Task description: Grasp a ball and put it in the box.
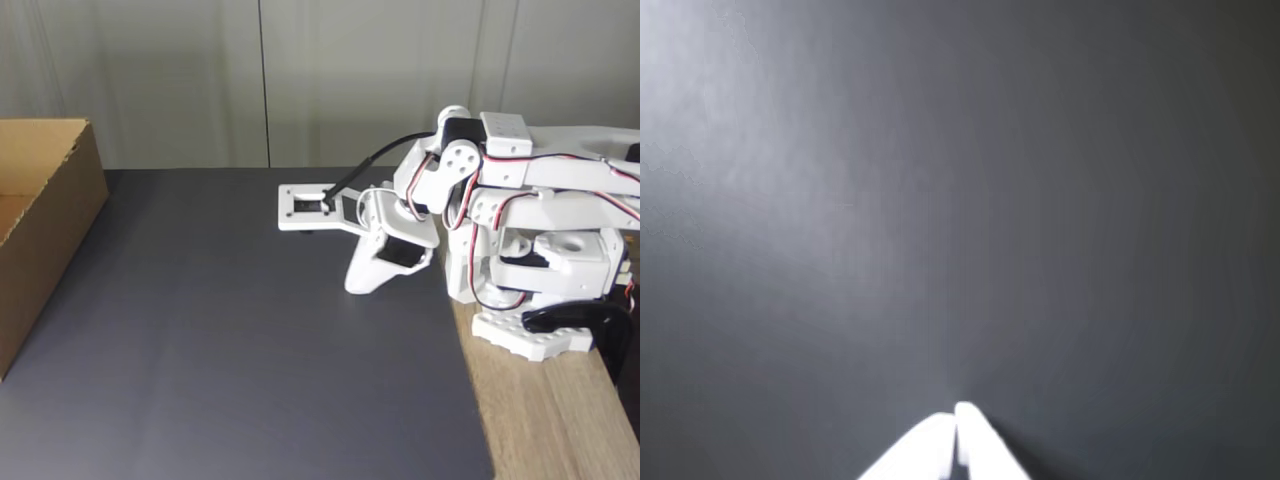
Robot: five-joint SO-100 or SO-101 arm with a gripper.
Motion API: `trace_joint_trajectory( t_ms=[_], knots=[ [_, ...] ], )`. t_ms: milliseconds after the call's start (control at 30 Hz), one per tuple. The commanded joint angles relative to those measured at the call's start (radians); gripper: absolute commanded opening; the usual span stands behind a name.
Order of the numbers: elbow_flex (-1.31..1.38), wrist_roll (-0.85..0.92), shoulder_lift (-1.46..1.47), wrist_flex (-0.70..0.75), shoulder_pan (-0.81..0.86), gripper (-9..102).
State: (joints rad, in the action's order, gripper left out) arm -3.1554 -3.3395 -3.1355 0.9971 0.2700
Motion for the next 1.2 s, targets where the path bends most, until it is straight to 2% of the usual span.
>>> trace_joint_trajectory(
  t_ms=[0, 200, 633, 1167],
  knots=[
    [0.008, -0.011, 0.005, 0.063, 0.0, 0],
    [0.008, 0.017, 0.005, 0.083, 0.015, 0],
    [0.008, 0.195, 0.005, 0.117, -0.005, 0],
    [0.008, 0.247, 0.005, 0.127, -0.005, 0]
  ],
)
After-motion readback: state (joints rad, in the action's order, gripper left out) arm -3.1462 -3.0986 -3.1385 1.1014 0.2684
